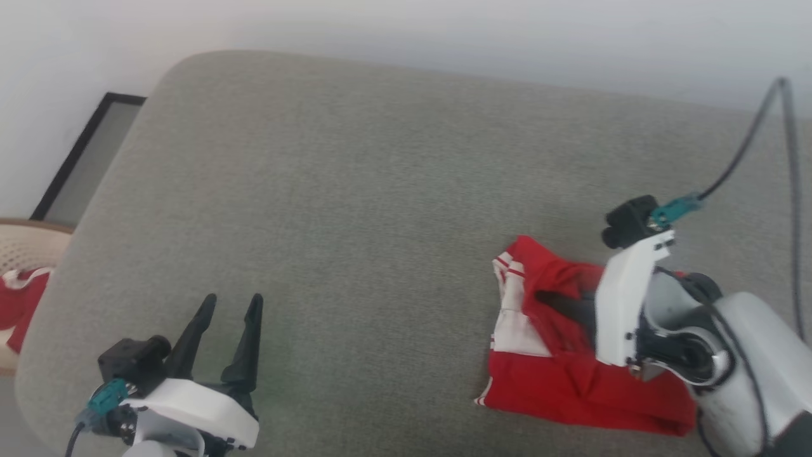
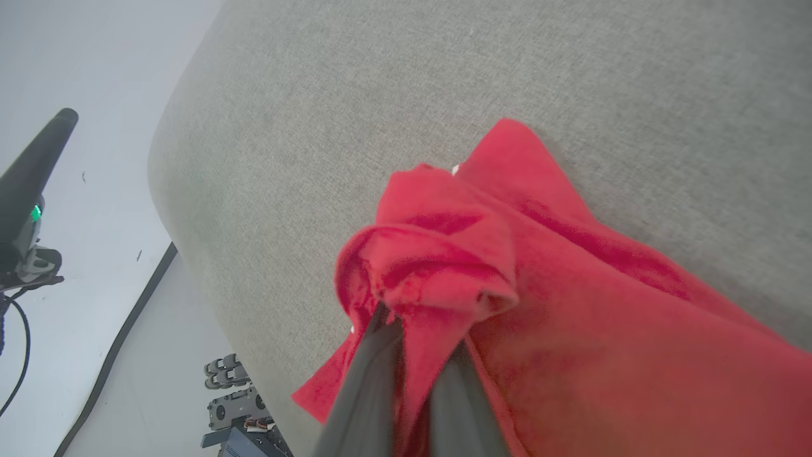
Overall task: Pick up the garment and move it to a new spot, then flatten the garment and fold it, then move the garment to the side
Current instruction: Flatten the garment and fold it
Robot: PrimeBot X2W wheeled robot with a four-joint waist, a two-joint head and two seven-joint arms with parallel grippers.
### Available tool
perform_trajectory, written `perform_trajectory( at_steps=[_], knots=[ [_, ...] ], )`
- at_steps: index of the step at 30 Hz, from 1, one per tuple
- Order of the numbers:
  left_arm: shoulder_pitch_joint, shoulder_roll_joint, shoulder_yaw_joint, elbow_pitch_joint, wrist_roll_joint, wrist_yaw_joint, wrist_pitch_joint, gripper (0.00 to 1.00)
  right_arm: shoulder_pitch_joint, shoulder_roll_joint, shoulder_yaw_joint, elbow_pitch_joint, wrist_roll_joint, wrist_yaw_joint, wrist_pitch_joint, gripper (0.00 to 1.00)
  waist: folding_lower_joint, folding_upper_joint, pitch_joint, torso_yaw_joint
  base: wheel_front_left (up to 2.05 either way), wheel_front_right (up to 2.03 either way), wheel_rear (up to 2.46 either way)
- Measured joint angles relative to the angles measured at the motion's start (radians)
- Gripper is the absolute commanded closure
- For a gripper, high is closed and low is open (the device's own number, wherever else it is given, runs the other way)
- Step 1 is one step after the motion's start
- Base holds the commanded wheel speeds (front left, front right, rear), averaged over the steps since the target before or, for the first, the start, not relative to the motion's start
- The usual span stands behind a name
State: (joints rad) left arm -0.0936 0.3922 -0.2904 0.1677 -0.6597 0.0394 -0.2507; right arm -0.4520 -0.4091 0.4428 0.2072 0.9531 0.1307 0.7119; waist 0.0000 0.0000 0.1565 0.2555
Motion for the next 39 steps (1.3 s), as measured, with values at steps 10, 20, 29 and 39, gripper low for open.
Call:
perform_trajectory(
  at_steps=[10, 20, 29, 39],
  knots=[
    [-0.030, -0.022, -0.008, 0.033, 0.000, -0.017, -0.002, 0.00, -0.091, 0.051, 0.116, 0.145, -0.004, 0.000, -0.068, 0.13, 0.0000, 0.0000, 0.008, 0.043, 0.00, 0.00, 0.00],
    [-0.028, -0.022, 0.031, 0.047, 0.000, -0.021, -0.008, 0.00, -0.127, -0.042, 0.131, 0.046, 0.028, 0.000, -0.157, 0.00, 0.0000, 0.0000, -0.005, -0.026, 0.00, 0.00, 0.00],
    [0.008, -0.008, 0.073, 0.045, 0.002, -0.023, -0.011, 0.00, -0.034, -0.177, 0.006, -0.015, 0.002, 0.000, -0.349, 0.00, 0.0000, 0.0000, -0.036, -0.127, 0.00, 0.00, 0.00],
    [0.074, 0.014, 0.125, 0.033, 0.021, -0.026, -0.011, 0.00, 0.106, -0.229, -0.119, 0.035, -0.089, 0.000, -0.646, 0.00, 0.0000, 0.0000, -0.080, -0.232, 0.00, 0.00, 0.00]
  ],
)
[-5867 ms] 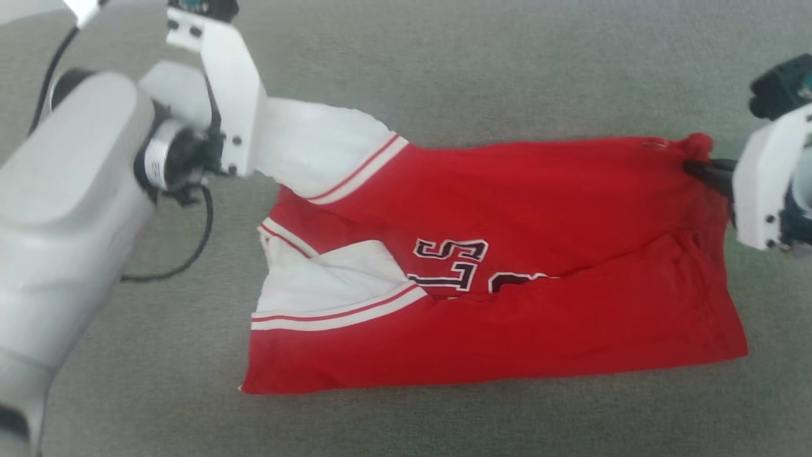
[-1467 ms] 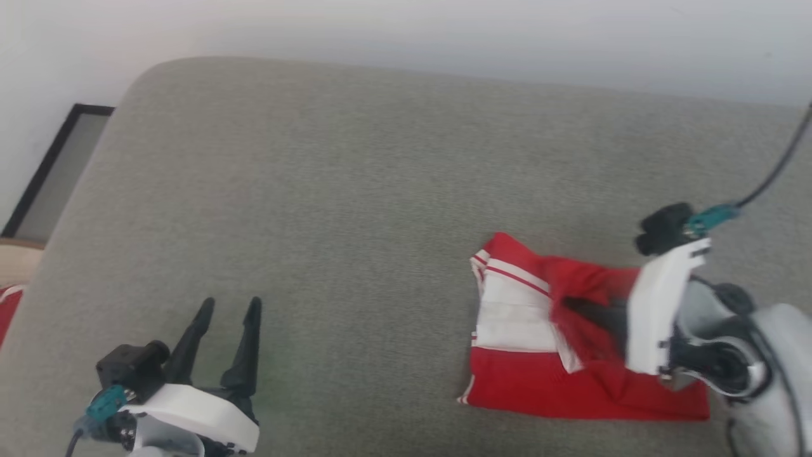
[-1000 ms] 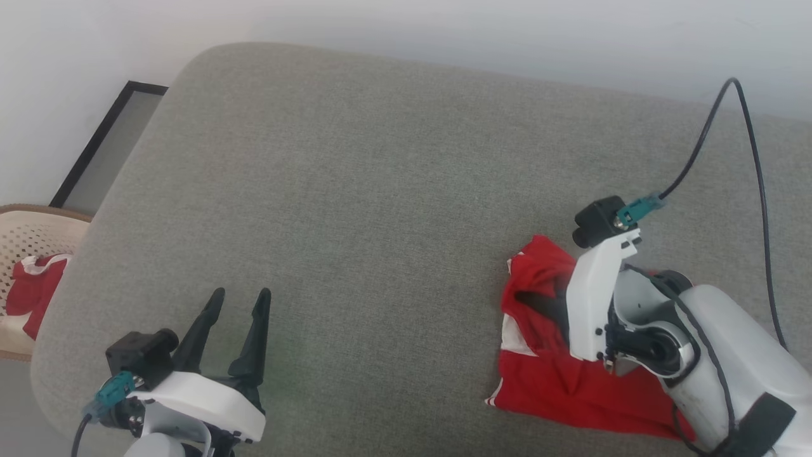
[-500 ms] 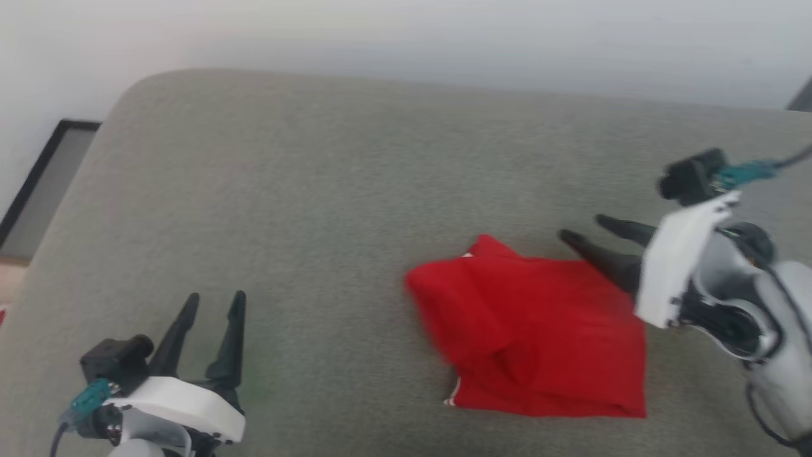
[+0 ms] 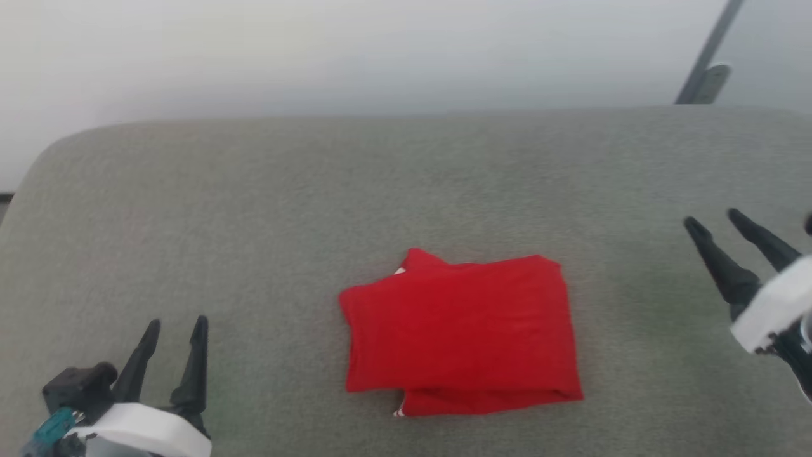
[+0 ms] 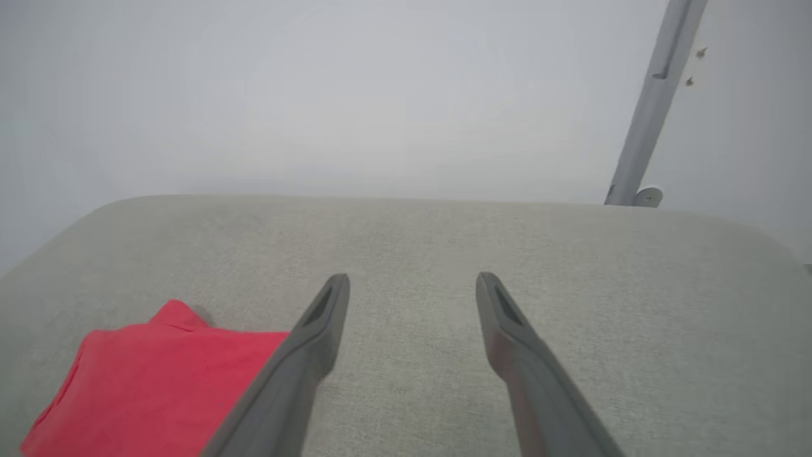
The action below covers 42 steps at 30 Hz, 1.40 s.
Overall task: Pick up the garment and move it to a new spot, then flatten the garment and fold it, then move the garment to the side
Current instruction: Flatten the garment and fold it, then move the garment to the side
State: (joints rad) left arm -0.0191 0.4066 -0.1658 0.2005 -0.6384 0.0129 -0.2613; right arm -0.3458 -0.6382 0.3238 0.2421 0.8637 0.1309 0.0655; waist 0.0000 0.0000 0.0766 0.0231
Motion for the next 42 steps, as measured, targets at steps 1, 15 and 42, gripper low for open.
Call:
perform_trajectory(
  at_steps=[1, 15, 42],
  knots=[
    [0.006, 0.001, 0.006, -0.001, 0.000, 0.000, 0.000, 0.00, 0.012, 0.001, -0.010, 0.014, -0.012, 0.000, -0.033, 0.00, 0.0000, 0.0000, -0.006, -0.008, 0.00, 0.00, 0.00],
    [0.103, 0.008, 0.107, -0.016, 0.020, -0.018, 0.000, 0.00, 0.142, 0.040, -0.072, 0.143, -0.097, 0.000, -0.283, 0.00, 0.0000, 0.0000, -0.080, -0.077, 0.00, 0.00, 0.00],
    [0.142, -0.056, 0.196, -0.002, 0.074, -0.062, 0.000, 0.00, 0.230, 0.089, -0.124, 0.137, -0.112, 0.000, -0.314, 0.00, 0.0000, 0.0000, -0.102, -0.048, 0.00, 0.00, 0.00]
  ],
)
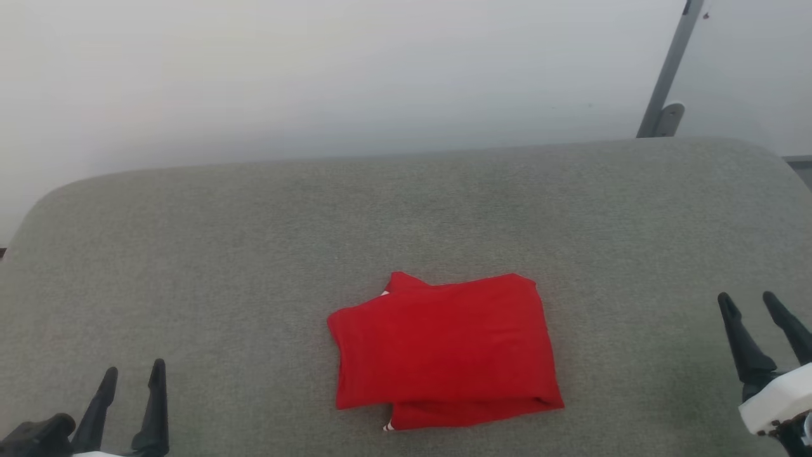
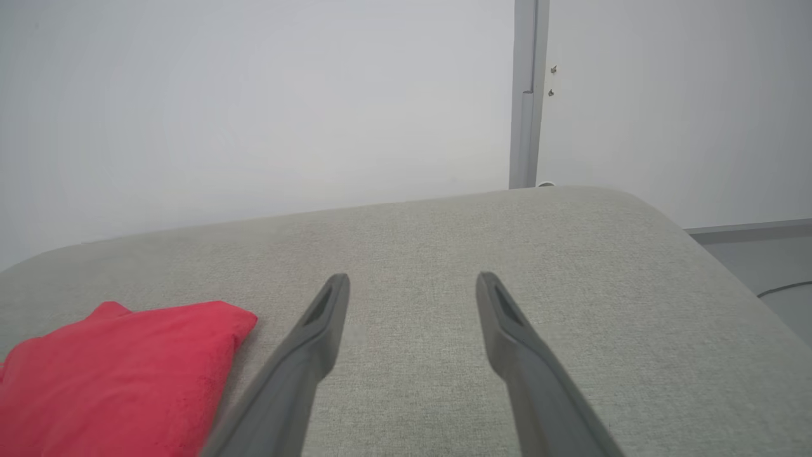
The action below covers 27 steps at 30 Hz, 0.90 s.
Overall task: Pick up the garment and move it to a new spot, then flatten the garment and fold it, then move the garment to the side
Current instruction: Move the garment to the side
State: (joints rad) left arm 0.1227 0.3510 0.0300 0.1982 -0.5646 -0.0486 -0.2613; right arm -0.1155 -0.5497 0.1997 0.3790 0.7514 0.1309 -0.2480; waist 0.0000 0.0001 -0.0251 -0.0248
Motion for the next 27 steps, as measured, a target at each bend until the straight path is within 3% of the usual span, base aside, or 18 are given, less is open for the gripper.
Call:
perform_trajectory(
  at_steps=[6, 13, 20, 27],
  knots=[
    [-0.002, -0.006, -0.008, 0.004, 0.007, -0.002, 0.000, 0.00, -0.003, 0.008, 0.035, -0.017, 0.006, 0.000, 0.038, 0.00, 0.0000, 0.0000, 0.005, 0.025, 0.00, 0.00, 0.00],
    [-0.015, -0.025, -0.041, 0.013, 0.020, 0.000, 0.000, 0.00, -0.057, 0.014, 0.138, -0.057, 0.035, 0.000, 0.156, 0.00, 0.0000, 0.0000, 0.024, 0.077, 0.00, 0.00, 0.00],
    [-0.061, -0.053, -0.081, 0.032, 0.030, -0.003, 0.000, 0.00, -0.126, -0.014, 0.254, -0.076, 0.110, 0.000, 0.371, 0.00, 0.0000, 0.0000, 0.060, 0.144, 0.00, 0.00, 0.00],
    [-0.089, -0.081, -0.101, 0.057, 0.041, -0.011, 0.000, 0.00, -0.180, -0.058, 0.288, -0.058, 0.142, 0.000, 0.564, 0.00, 0.0000, 0.0000, 0.105, 0.195, 0.00, 0.00, 0.00]
  ],
)
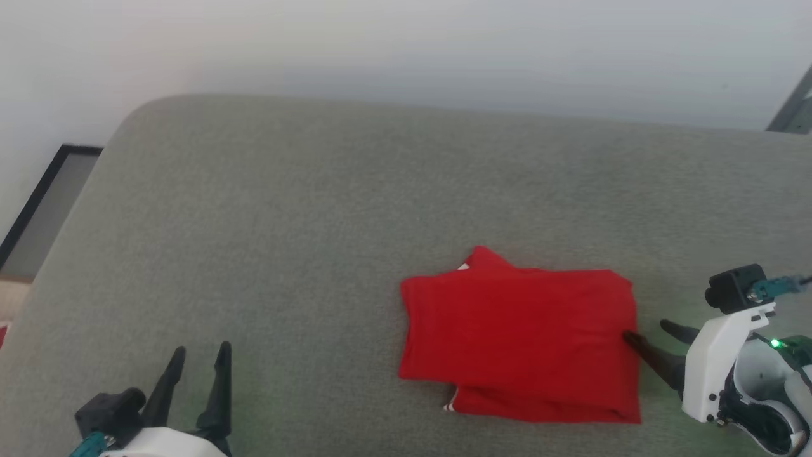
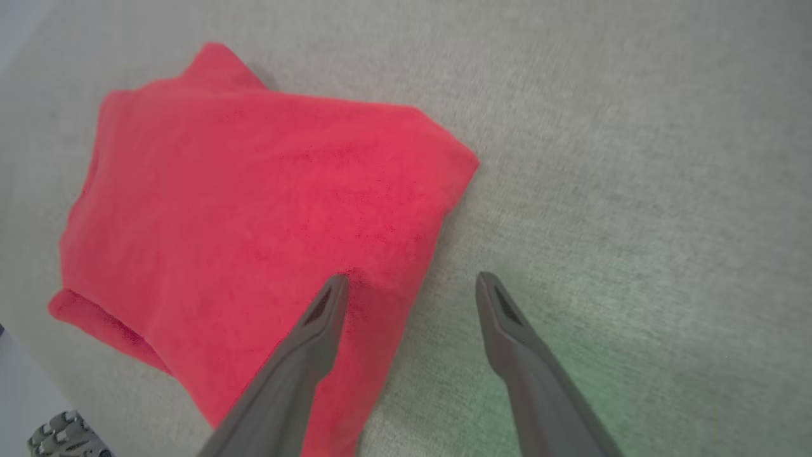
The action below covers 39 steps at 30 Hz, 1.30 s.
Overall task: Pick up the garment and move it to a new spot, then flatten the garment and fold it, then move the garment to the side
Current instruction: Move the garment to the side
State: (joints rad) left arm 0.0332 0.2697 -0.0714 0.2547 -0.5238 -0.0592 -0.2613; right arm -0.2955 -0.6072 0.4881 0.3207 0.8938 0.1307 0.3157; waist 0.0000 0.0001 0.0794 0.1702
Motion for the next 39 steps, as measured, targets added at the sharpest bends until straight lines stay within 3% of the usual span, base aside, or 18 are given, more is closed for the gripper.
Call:
perform_trajectory(
  at_steps=[11, 17, 18, 19, 31, 39],
  knots=[
    [-0.065, -0.057, -0.011, 0.028, 0.040, -0.025, 0.000, 0.00, -0.066, 0.013, -0.006, 0.077, 0.022, 0.001, 0.286, 0.00, 0.0000, 0.0000, 0.090, 0.061, 0.00, 0.00, 0.00],
    [-0.094, -0.082, -0.010, 0.047, 0.057, -0.039, 0.000, 0.00, -0.100, 0.026, -0.022, 0.095, 0.022, 0.001, 0.365, 0.00, 0.0000, 0.0000, 0.123, 0.083, 0.00, 0.00, 0.00],
    [-0.097, -0.084, -0.008, 0.049, 0.059, -0.042, 0.000, 0.00, -0.100, 0.028, -0.024, 0.091, 0.022, 0.001, 0.372, 0.55, 0.0000, 0.0000, 0.125, 0.084, 0.00, 0.00, 0.00],
    [-0.100, -0.085, -0.006, 0.050, 0.060, -0.042, 0.000, 0.00, -0.101, 0.027, -0.024, 0.083, 0.021, 0.001, 0.377, 1.00, 0.0000, 0.0000, 0.126, 0.084, 0.00, 0.00, 0.00],
    [-0.120, -0.091, 0.018, 0.054, 0.093, -0.056, 0.000, 0.00, -0.100, 0.023, -0.072, 0.003, 0.019, 0.002, 0.397, 1.00, 0.0000, -0.0001, 0.128, 0.043, 0.00, 0.00, 0.00],
    [-0.175, -0.097, -0.003, 0.053, 0.112, -0.063, 0.000, 0.00, -0.144, -0.064, -0.156, -0.008, 0.009, 0.001, 0.412, 1.00, 0.0000, 0.0000, 0.151, -0.026, 0.00, 0.00, 0.00]
  ],
)
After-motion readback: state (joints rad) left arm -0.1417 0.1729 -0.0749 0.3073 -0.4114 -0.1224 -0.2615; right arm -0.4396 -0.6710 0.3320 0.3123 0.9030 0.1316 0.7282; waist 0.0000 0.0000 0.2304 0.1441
